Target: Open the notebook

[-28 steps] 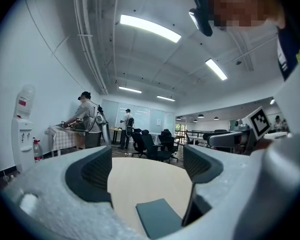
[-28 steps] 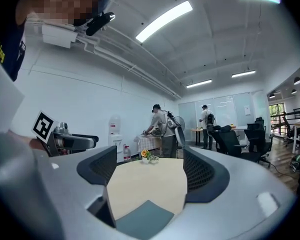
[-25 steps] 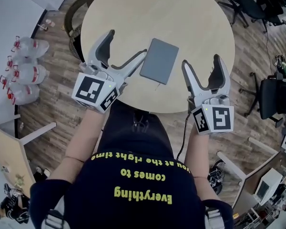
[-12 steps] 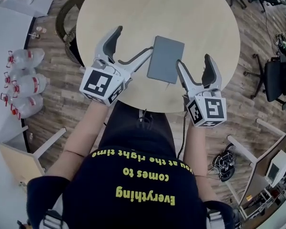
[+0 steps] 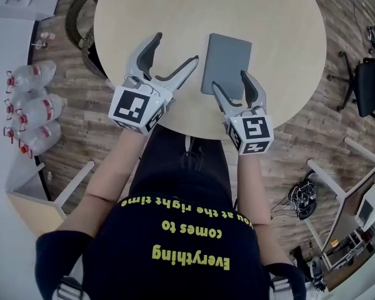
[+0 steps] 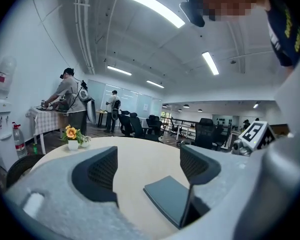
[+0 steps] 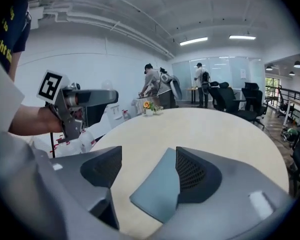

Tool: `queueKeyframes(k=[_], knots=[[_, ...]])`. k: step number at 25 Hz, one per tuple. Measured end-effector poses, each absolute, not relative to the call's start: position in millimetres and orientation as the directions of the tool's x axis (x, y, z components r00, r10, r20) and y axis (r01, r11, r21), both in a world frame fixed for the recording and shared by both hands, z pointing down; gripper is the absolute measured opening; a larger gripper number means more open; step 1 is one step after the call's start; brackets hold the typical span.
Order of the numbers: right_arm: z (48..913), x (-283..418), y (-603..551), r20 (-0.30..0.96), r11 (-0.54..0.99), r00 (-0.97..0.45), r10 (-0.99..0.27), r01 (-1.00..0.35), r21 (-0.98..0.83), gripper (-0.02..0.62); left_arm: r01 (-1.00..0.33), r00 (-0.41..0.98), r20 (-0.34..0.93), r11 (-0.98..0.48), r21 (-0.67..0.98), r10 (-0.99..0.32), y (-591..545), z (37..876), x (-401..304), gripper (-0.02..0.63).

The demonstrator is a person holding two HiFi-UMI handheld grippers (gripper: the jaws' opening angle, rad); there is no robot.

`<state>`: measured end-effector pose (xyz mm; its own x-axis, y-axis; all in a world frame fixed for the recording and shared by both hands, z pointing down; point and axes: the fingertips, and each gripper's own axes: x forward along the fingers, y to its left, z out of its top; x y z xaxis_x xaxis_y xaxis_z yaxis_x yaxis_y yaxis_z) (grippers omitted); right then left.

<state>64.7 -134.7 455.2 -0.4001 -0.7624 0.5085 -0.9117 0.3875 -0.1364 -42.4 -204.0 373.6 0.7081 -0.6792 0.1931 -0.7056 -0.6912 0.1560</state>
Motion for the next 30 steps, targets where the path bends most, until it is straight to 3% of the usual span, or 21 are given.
queueKeyframes(k=[6,13,20,30], knots=[[541.7,28.7,-114.3,0.663,0.485,-0.414,-0.624,-0.87,-0.088,0.316,-0.707,0.706,0.229,-0.683,0.181,-0.67,-197.7,395.6,-44.9,0.402],[580.8,14.1,-101.0,0.716,0.575,-0.403,-0.57,-0.818,-0.002,0.243,-0.722,0.689,0.278,-0.663,0.196,-0.669,-199.7,413.7,-53.6,0.402],[603.0,11.5,-96.7,0.757,0.665,-0.306,-0.578,-0.714,0.219,0.172,-0.734,0.678,0.284,-0.647,0.208,-0.678,-196.4,418.9,-61.9,0.402],[607.5,8.9,-94.2,0.76,0.705,-0.29,-0.582,-0.646,0.292,0.135,-0.751,0.659,0.287,-0.624,0.215,-0.695,-197.3,420.4,-69.4,0.4]])
